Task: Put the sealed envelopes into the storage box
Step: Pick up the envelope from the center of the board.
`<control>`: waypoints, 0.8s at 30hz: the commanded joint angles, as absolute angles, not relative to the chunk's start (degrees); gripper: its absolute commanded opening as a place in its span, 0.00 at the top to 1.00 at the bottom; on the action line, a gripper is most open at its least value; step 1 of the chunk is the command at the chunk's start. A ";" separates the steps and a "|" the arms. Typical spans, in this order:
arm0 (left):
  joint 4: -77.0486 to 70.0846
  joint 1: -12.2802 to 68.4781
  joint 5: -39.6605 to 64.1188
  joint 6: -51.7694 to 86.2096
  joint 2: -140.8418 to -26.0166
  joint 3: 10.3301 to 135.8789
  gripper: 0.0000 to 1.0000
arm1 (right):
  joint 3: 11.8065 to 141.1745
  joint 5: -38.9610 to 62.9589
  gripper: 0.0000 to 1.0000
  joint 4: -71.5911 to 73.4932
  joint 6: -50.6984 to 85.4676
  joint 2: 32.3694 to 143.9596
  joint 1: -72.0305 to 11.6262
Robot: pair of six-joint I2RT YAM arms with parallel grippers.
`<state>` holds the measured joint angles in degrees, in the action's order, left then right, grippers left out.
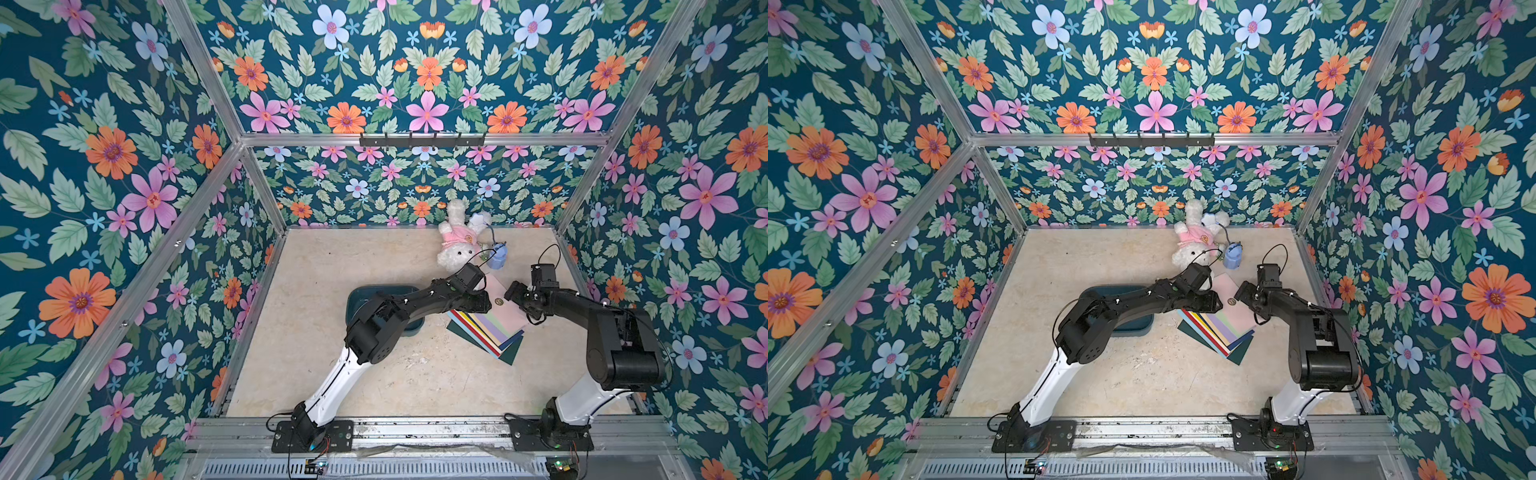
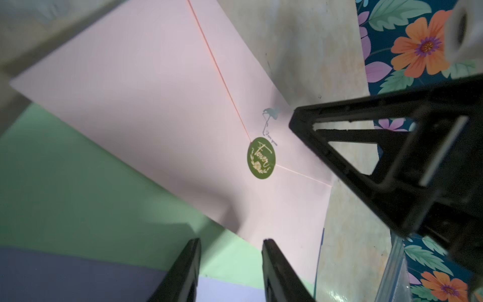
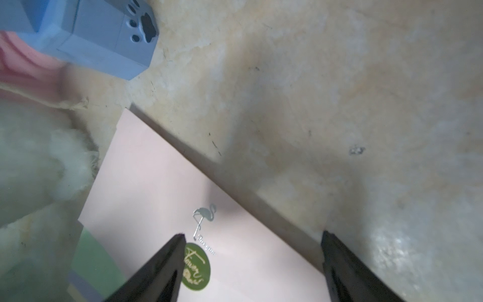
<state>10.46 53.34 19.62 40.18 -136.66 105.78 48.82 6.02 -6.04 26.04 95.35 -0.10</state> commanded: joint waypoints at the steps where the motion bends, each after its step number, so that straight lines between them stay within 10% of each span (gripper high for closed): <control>1: 11.39 53.00 19.62 39.99 -137.36 105.84 0.55 | 47.61 7.90 0.16 -9.26 27.03 93.69 -0.13; 24: -8.55 50.71 30.61 48.97 -137.46 98.88 0.50 | 45.70 13.97 0.23 -9.40 27.26 91.41 -0.09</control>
